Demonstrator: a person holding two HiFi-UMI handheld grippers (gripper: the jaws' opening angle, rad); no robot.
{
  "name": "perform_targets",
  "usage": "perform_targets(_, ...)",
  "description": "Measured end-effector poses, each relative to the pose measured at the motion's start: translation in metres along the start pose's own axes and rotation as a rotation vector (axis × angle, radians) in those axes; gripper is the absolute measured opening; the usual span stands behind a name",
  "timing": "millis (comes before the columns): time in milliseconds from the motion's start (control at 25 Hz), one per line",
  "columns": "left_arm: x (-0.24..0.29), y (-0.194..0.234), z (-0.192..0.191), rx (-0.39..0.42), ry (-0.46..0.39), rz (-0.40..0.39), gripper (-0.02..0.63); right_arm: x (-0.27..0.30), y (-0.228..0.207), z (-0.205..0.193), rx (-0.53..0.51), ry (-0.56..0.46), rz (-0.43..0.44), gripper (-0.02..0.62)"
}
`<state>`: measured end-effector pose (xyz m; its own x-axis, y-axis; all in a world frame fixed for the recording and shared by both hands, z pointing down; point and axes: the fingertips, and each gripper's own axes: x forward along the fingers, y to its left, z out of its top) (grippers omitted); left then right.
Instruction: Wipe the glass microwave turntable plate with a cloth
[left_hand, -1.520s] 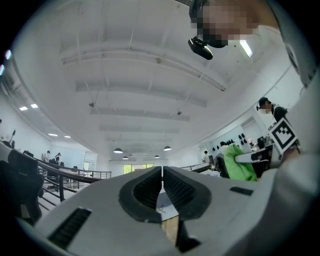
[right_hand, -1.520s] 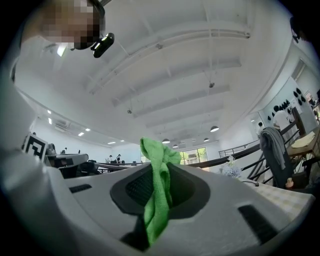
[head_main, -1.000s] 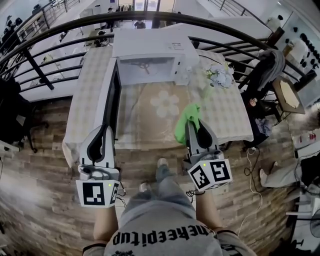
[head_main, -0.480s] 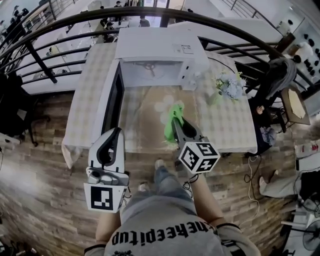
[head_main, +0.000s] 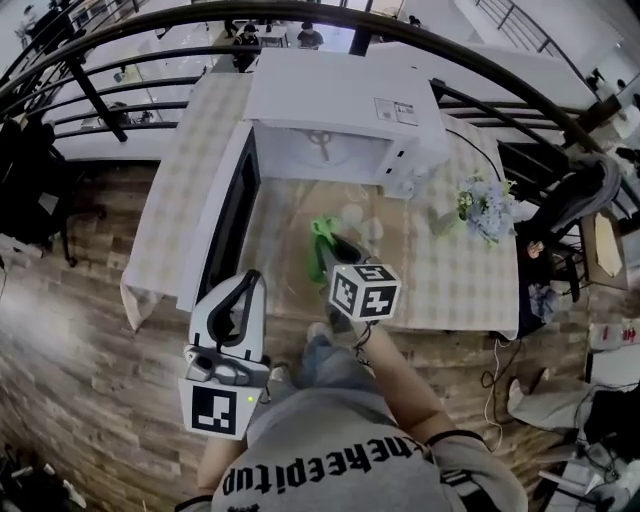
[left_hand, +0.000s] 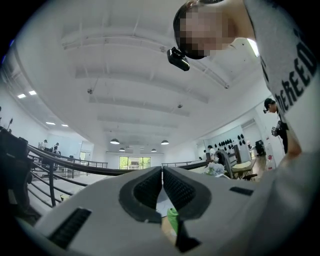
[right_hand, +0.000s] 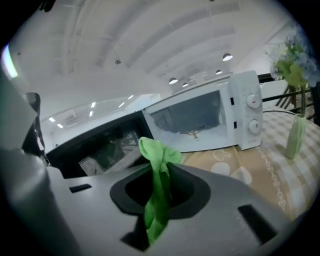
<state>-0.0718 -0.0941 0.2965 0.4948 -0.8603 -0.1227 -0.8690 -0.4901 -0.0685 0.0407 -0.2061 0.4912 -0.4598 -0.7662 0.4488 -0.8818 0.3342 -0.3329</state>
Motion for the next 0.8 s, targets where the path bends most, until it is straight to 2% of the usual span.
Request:
perform_targets(520, 0.011, 0.003, -0.020, -0.012, 0.051, 0.085, 0.012, 0.102, -0.008, -0.053, 0.041, 0.253, 0.031, 0.055)
perform_targets(680, 0.011, 0.010, -0.026, 0.003, 0.076, 0.125, 0.012, 0.131, -0.008, -0.075, -0.063, 0.362, 0.003, 0.055)
perform_targets(800, 0.012, 0.016, -0.028, 0.005, 0.084, 0.154, 0.012, 0.137, -0.008, -0.079, -0.164, 0.385, -0.008, 0.052)
